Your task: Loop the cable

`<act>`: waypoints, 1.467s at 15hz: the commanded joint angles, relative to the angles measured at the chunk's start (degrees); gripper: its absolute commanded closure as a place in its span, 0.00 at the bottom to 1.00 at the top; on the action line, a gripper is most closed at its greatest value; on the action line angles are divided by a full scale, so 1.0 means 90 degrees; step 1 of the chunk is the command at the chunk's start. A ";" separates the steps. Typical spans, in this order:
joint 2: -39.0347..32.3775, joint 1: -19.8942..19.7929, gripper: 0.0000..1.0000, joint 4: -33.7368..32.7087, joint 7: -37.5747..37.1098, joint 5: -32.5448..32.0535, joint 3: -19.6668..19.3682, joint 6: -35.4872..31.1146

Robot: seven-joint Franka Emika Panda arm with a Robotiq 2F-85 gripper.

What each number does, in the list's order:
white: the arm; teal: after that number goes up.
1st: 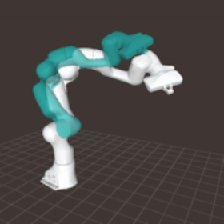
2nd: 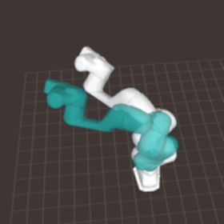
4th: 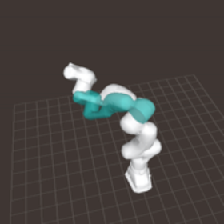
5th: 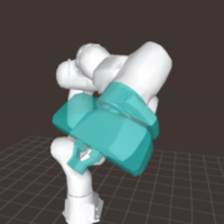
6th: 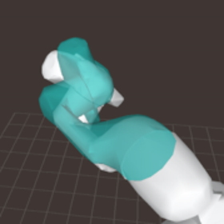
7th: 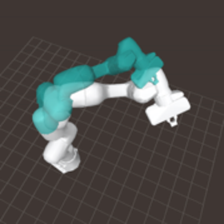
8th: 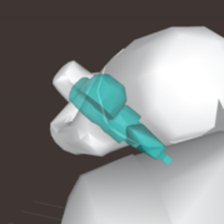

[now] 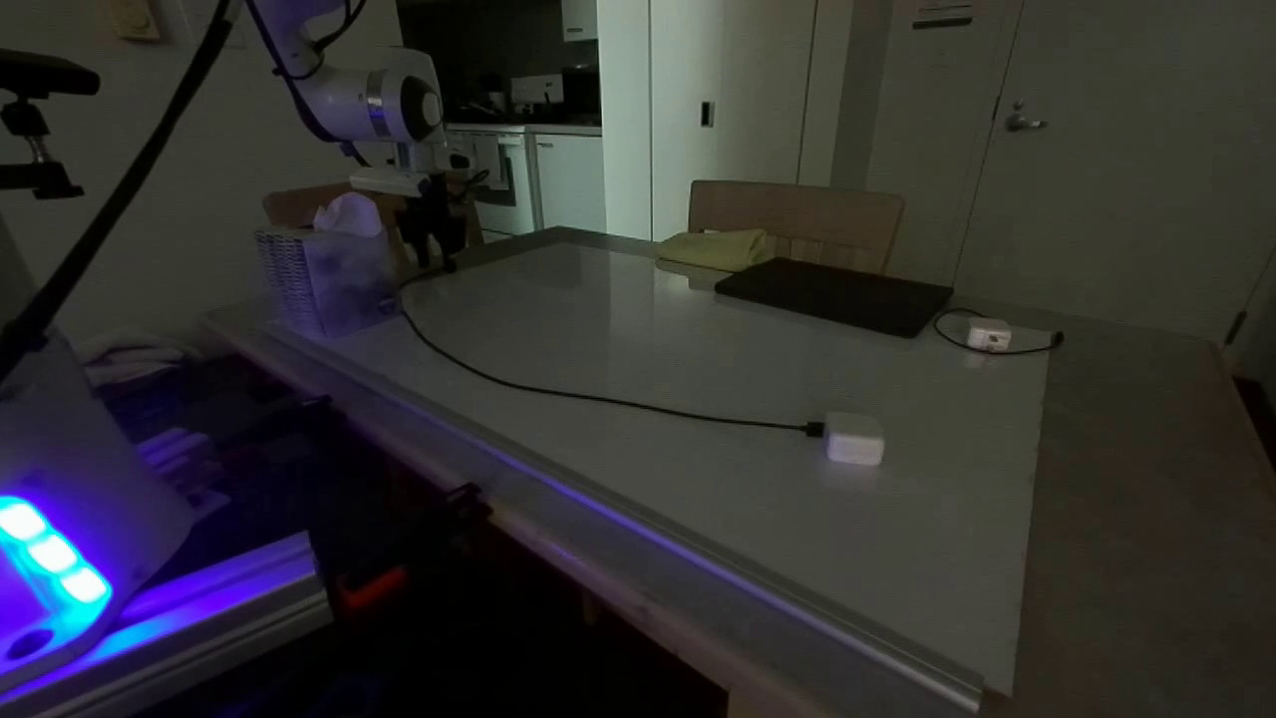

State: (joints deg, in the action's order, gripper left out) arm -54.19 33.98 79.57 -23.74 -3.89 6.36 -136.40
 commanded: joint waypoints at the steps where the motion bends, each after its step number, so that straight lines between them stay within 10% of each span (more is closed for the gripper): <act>1: 0.0300 -0.0051 0.70 0.0488 -0.0051 0.0059 0.0036 -0.0218; 6: 0.0370 -0.0025 1.00 0.0570 -0.0036 0.0079 0.0000 -0.0212; 22: 0.1136 0.0422 0.99 0.1401 -0.1784 -0.0019 -0.0665 -0.0907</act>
State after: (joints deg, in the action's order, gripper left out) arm -48.68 35.62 86.06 -34.76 -3.92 2.90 -143.95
